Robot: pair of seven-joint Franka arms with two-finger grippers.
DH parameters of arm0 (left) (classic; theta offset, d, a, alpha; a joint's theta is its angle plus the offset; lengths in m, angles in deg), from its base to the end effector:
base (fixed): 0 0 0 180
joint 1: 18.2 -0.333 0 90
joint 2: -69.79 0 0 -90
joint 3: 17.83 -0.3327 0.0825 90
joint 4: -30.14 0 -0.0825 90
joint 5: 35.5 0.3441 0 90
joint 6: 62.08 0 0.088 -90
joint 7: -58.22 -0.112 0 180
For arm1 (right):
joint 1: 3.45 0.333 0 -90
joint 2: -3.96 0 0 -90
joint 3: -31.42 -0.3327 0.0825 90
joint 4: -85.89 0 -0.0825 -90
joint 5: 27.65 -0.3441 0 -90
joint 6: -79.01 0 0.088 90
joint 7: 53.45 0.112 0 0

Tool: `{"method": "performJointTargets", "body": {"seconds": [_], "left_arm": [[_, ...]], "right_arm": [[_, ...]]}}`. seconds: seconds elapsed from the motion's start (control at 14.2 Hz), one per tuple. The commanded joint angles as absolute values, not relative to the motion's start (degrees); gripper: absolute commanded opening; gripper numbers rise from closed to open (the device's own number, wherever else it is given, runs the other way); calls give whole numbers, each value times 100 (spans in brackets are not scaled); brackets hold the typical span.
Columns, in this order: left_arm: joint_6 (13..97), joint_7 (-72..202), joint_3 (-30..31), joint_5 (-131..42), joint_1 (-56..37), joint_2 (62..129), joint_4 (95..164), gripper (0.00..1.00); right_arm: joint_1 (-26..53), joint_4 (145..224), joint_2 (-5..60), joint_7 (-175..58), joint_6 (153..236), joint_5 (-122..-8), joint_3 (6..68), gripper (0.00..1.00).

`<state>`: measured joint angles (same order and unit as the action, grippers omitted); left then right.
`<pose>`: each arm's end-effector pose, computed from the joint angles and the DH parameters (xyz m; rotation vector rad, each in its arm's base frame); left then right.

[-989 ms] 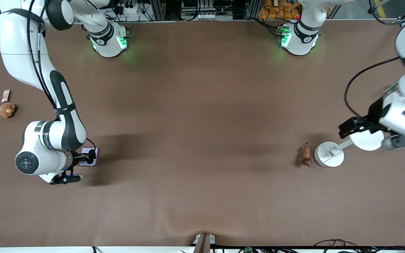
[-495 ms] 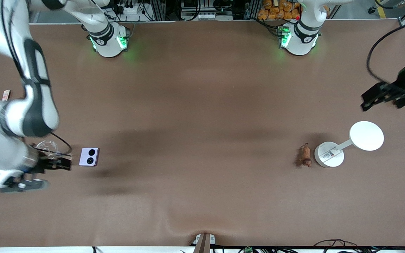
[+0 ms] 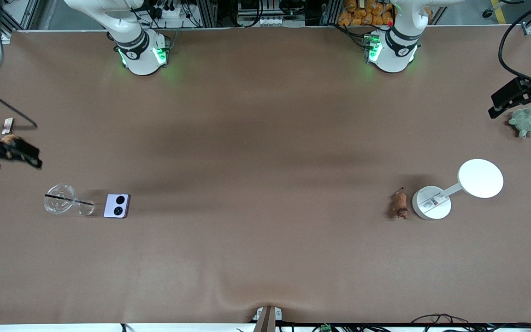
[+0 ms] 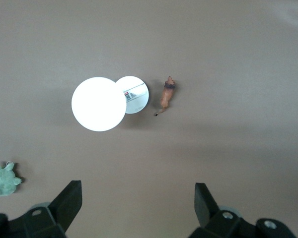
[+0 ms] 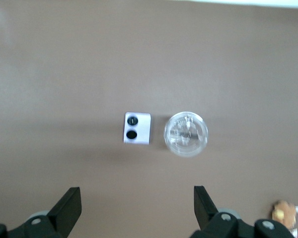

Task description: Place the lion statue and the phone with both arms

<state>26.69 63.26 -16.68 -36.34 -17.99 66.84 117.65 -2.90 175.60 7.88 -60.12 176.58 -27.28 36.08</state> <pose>0.4958 -0.0138 0.6790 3.1203 0.0989 0.1134 0.5478 -0.0383 0.6143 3.1206 0.0713 0.1055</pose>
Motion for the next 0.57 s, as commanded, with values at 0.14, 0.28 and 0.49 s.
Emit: {"method": "performJointTargets", "body": {"seconds": [0.14, 0.28, 0.49], "left_arm": [[2660, 6173, -1827, -3743, -1671, 6451, 12005, 100], [2529, 6244, -1800, -3734, -1654, 6495, 11953, 100], [2537, 6235, -1791, -3717, -1671, 6522, 11953, 100]], "right_arm": [[-477, 18186, -25, -5521, 17237, -2817, 3512, 100], [-468, 18169, -96, -5512, 17165, -2835, 3503, 100], [-451, 18107, -97, -5468, 17069, -2844, 3485, 100]]}}
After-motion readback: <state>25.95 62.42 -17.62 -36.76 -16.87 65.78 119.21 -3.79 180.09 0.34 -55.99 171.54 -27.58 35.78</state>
